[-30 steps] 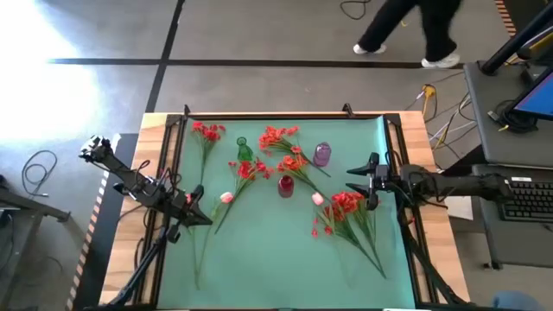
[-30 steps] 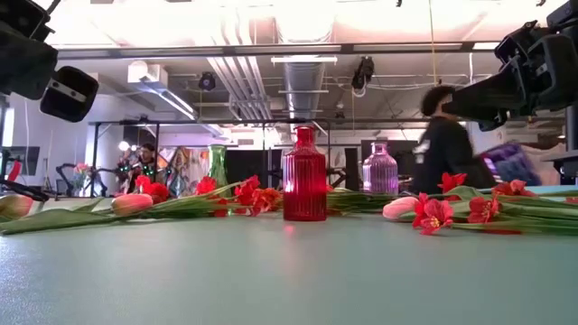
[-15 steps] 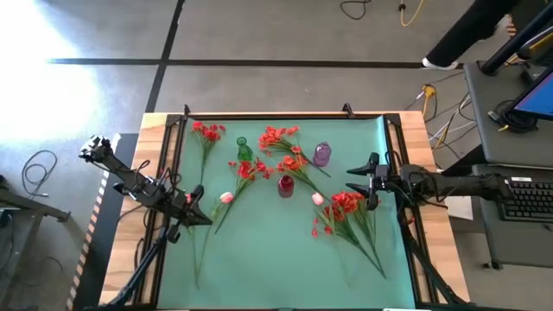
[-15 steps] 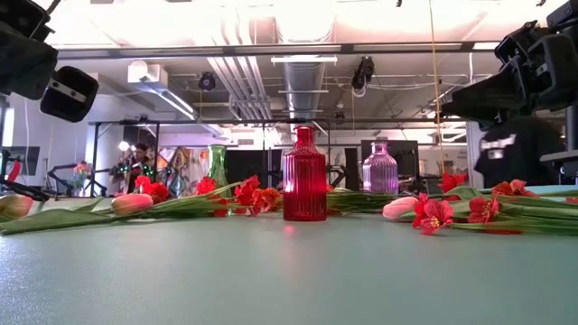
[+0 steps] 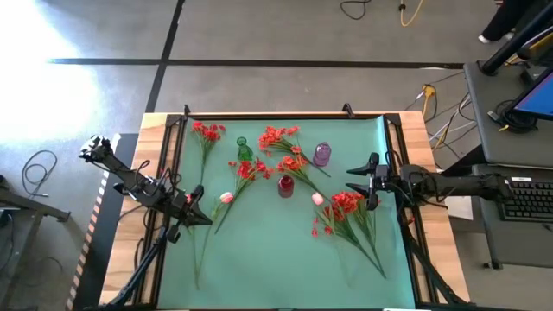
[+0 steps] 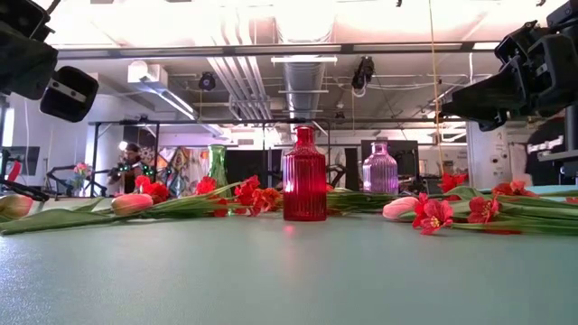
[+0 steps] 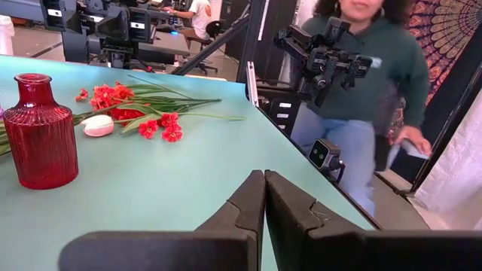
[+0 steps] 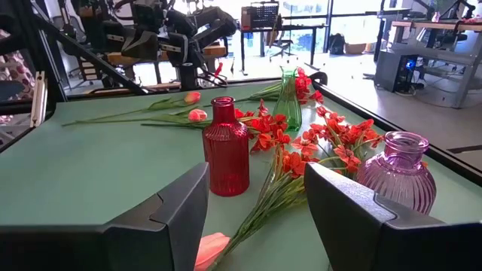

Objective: Sort flowers into vase by color

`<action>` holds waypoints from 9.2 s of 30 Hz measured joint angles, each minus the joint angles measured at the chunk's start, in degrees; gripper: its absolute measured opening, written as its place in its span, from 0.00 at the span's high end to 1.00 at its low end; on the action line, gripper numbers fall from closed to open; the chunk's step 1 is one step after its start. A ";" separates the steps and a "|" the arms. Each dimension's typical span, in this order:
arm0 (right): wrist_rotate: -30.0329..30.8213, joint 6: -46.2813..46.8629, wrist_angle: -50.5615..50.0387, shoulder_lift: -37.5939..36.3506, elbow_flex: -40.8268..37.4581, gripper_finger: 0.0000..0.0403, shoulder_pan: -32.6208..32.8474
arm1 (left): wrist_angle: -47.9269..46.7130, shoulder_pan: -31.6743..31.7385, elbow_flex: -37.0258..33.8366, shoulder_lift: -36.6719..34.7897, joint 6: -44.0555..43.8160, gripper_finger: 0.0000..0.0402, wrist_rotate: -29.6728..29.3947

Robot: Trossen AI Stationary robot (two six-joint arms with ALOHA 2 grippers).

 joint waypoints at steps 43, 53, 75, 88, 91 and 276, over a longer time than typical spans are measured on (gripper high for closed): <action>0.01 0.00 0.00 0.00 -0.02 0.48 0.00 | 0.00 -0.01 0.01 0.00 0.01 1.00 0.00; 0.14 0.09 0.08 0.01 -0.01 0.48 0.02 | 19.38 0.00 0.00 0.01 3.96 1.00 -8.14; 3.36 12.95 6.38 0.02 -0.02 0.48 -0.01 | 45.78 0.00 0.00 2.63 3.39 1.00 -13.93; 3.41 13.08 9.20 0.00 -0.02 0.48 -0.01 | 52.57 0.00 0.00 18.36 4.50 1.00 -13.97; 3.40 15.63 11.59 0.09 0.03 0.48 -0.01 | 52.36 0.00 0.25 21.36 4.52 1.00 -13.99; 45.59 -0.98 13.94 47.55 39.30 0.97 -3.15 | -17.93 11.16 34.81 43.43 -18.17 1.00 -26.04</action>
